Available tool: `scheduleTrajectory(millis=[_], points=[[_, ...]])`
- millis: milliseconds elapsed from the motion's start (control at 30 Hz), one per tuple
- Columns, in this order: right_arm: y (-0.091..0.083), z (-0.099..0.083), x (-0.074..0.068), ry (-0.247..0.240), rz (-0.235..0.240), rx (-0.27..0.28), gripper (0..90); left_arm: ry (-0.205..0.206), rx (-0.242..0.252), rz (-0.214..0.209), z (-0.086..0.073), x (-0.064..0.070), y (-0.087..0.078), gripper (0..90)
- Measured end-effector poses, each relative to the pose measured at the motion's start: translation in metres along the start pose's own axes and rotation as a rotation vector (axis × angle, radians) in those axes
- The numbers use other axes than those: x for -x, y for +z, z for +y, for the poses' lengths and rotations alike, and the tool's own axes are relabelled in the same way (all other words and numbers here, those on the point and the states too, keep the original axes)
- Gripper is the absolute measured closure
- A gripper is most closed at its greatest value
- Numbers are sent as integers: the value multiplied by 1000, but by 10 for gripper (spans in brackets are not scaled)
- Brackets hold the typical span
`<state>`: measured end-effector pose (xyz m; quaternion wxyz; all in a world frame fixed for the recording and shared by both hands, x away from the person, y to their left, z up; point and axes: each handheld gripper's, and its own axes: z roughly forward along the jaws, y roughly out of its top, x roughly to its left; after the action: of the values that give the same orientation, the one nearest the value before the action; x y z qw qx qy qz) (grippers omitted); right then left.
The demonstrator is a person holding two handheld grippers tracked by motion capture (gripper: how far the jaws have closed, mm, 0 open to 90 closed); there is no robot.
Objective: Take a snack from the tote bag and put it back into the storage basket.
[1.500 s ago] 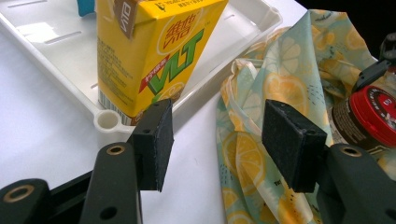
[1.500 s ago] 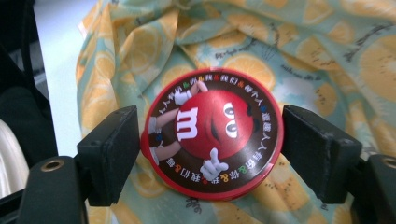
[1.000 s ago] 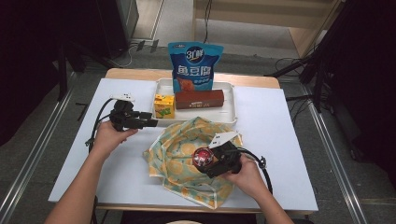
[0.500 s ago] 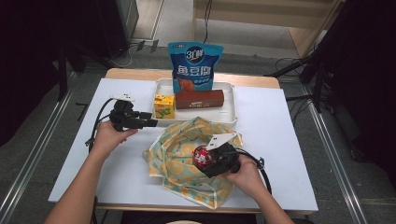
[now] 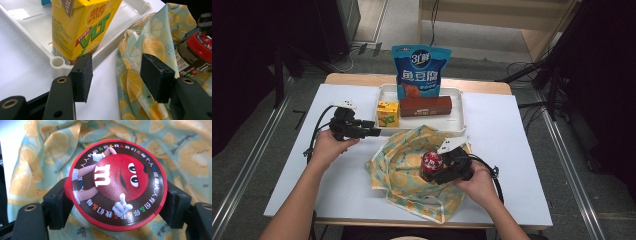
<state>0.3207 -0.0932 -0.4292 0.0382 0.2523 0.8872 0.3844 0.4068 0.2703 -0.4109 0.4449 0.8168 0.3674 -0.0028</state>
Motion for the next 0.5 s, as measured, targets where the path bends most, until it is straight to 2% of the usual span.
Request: scheduleTrajectory(millis=[500], points=[[-18, 12, 10, 32, -5, 56, 236, 1, -5, -3, -1, 0, 0, 437]])
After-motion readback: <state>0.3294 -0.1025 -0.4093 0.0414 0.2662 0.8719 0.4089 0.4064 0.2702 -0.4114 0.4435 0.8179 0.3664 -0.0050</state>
